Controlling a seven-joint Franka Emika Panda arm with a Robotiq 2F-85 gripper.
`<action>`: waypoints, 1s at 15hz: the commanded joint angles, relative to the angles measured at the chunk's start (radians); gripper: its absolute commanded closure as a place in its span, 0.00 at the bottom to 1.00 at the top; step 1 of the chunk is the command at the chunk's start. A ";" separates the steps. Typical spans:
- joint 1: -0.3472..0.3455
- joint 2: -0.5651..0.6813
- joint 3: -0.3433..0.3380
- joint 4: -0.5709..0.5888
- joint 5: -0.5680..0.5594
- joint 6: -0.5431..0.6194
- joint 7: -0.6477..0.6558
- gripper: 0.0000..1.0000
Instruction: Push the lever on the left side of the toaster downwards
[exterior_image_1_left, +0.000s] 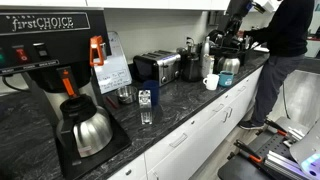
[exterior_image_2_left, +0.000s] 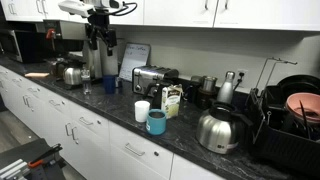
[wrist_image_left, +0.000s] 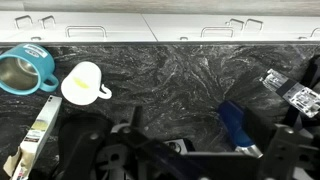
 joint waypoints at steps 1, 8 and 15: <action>-0.009 0.000 0.008 0.002 0.005 -0.002 -0.003 0.00; 0.002 0.137 0.103 0.047 -0.019 0.170 0.088 0.00; -0.003 0.396 0.207 0.166 -0.141 0.401 0.260 0.00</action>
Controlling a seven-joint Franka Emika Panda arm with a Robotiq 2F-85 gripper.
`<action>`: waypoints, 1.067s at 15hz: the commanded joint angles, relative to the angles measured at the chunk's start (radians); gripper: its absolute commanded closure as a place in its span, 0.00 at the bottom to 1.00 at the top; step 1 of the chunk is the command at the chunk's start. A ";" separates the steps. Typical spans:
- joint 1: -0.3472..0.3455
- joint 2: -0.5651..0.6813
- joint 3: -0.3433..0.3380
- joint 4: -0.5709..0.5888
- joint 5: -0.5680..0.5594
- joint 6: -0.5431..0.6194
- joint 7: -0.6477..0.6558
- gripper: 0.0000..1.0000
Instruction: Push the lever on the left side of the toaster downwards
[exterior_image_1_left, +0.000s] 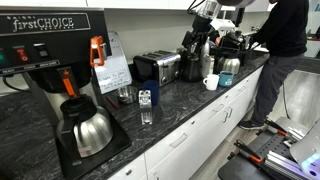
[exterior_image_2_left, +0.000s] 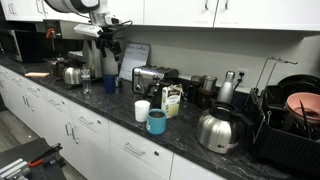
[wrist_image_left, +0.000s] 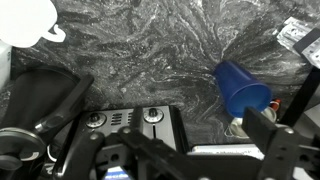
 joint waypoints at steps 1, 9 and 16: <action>0.005 0.036 0.001 0.021 -0.031 0.019 0.030 0.00; 0.006 0.044 0.002 0.027 -0.040 0.022 0.041 0.00; -0.014 0.168 -0.002 0.117 -0.111 0.052 0.058 0.00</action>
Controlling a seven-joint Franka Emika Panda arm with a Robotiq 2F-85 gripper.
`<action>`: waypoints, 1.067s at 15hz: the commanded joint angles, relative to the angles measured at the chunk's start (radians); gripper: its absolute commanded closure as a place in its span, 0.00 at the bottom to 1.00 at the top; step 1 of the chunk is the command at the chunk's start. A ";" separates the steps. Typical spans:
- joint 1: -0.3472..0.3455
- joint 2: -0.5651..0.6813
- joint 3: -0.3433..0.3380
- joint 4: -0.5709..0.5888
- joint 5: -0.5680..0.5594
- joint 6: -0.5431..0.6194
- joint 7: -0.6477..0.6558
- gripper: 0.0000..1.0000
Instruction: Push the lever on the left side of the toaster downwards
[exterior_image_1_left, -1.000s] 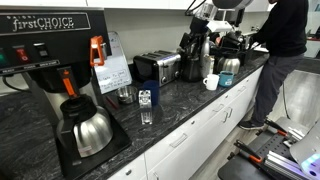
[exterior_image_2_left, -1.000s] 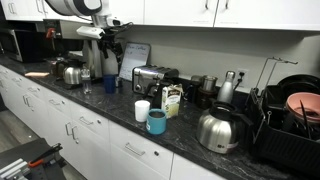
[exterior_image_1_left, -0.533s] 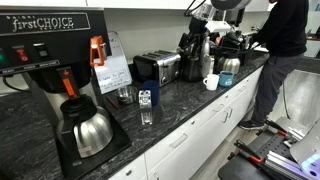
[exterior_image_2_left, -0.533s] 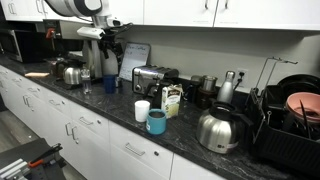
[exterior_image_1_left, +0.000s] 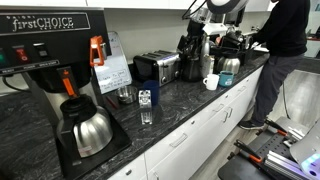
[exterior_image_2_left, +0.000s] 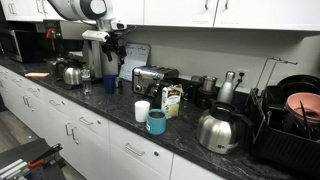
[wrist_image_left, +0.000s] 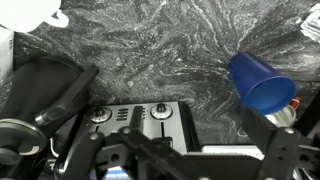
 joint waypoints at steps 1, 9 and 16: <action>-0.007 0.091 -0.006 0.074 -0.035 0.018 0.017 0.00; 0.000 0.263 -0.048 0.199 -0.129 0.117 0.077 0.39; 0.020 0.337 -0.061 0.255 -0.163 0.160 0.148 0.87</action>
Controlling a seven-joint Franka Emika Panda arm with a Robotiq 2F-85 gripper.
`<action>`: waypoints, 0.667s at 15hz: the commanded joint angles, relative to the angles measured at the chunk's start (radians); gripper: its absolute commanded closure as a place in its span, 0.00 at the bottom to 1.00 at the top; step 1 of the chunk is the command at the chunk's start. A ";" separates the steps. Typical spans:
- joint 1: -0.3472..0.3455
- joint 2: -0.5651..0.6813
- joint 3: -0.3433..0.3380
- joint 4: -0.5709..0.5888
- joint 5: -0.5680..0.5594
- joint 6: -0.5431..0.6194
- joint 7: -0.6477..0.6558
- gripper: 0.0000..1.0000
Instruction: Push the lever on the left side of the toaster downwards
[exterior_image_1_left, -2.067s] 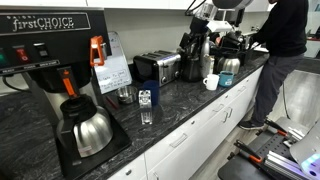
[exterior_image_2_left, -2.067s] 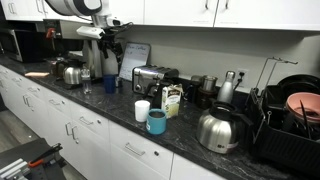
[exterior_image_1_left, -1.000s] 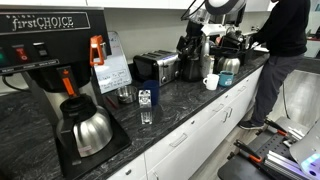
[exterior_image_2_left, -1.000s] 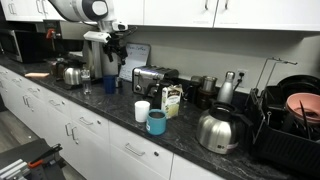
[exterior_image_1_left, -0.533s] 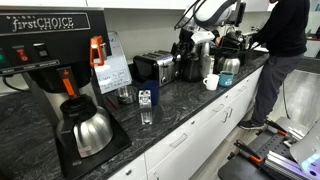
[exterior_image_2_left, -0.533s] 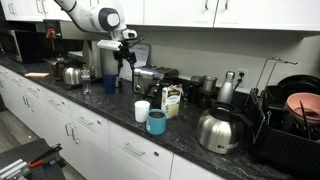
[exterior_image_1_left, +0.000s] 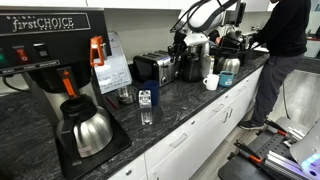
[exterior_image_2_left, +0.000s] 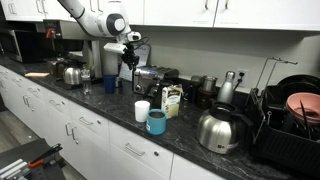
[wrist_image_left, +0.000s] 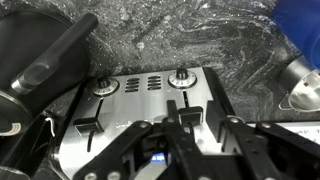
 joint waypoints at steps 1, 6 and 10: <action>0.021 0.044 -0.017 0.042 -0.028 0.026 0.048 0.95; 0.034 0.083 -0.028 0.088 -0.031 0.038 0.078 1.00; 0.043 0.114 -0.037 0.119 -0.031 0.040 0.087 1.00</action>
